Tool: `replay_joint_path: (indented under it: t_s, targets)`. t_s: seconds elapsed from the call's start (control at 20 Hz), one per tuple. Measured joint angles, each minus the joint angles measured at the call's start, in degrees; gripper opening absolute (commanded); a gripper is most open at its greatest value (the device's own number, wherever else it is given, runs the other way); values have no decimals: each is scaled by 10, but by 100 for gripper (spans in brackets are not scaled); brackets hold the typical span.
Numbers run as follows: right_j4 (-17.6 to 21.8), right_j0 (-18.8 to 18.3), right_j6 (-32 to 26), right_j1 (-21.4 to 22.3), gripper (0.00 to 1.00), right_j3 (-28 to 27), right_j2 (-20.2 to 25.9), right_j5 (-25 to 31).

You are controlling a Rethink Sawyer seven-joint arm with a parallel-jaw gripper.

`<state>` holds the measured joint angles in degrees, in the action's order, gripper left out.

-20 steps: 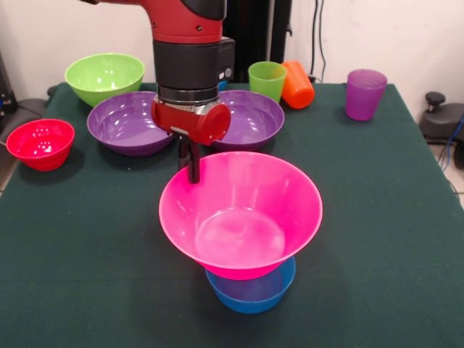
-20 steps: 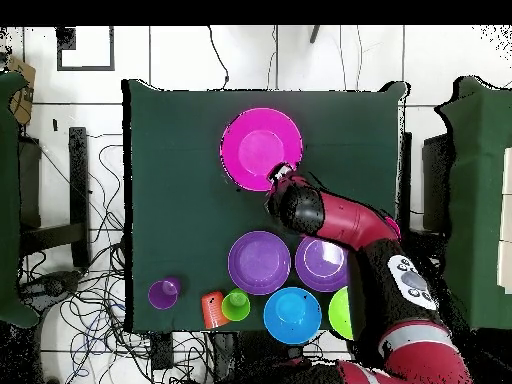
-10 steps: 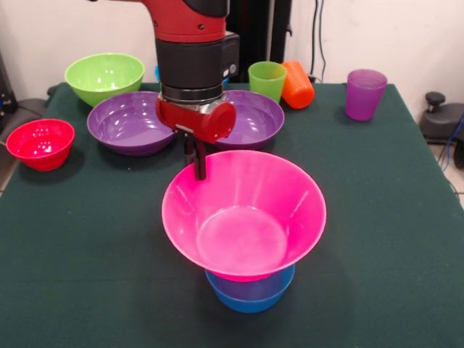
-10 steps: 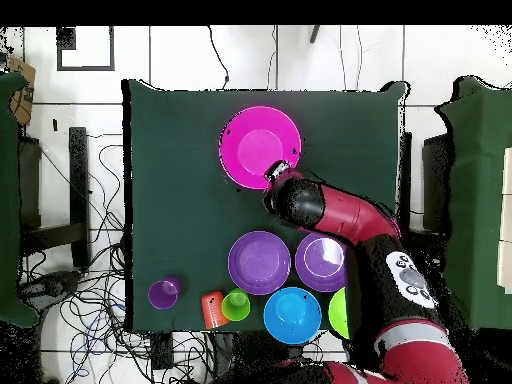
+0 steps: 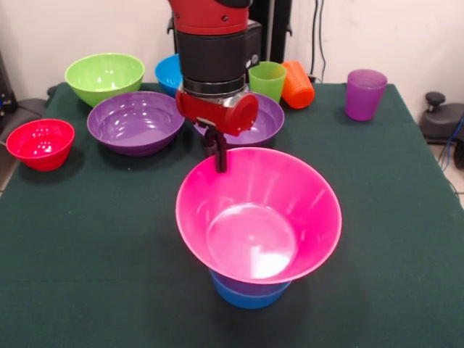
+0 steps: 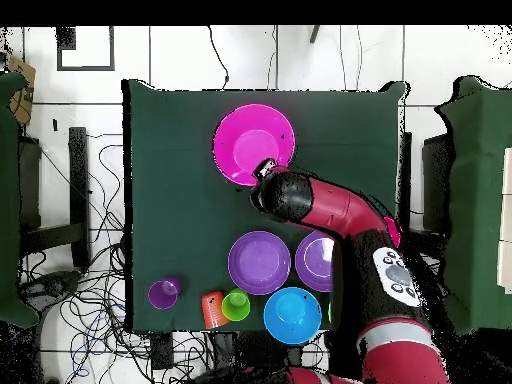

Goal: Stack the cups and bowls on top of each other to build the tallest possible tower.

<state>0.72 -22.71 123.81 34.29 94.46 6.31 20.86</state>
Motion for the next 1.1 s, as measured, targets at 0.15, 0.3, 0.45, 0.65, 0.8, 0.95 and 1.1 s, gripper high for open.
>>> replay_joint_path:
  t_s: [0.15, 0.3, 0.45, 0.65, 0.8, 0.95, 1.1]
  targets:
    - [-2, 7, 0, -1, 0, -8, -3, 7]
    - [-4, 11, 0, -3, 0, -15, -6, 9]
    - [-5, 11, 0, -13, 0, -27, -6, 2]
    - [-5, 11, 0, -31, 0, -39, -7, -24]
    - [-5, 9, 0, -43, 0, -45, -7, -55]
    - [-5, 5, 0, -52, 0, -47, -7, -86]
    - [-5, 1, 0, -56, 0, -47, -6, -102]
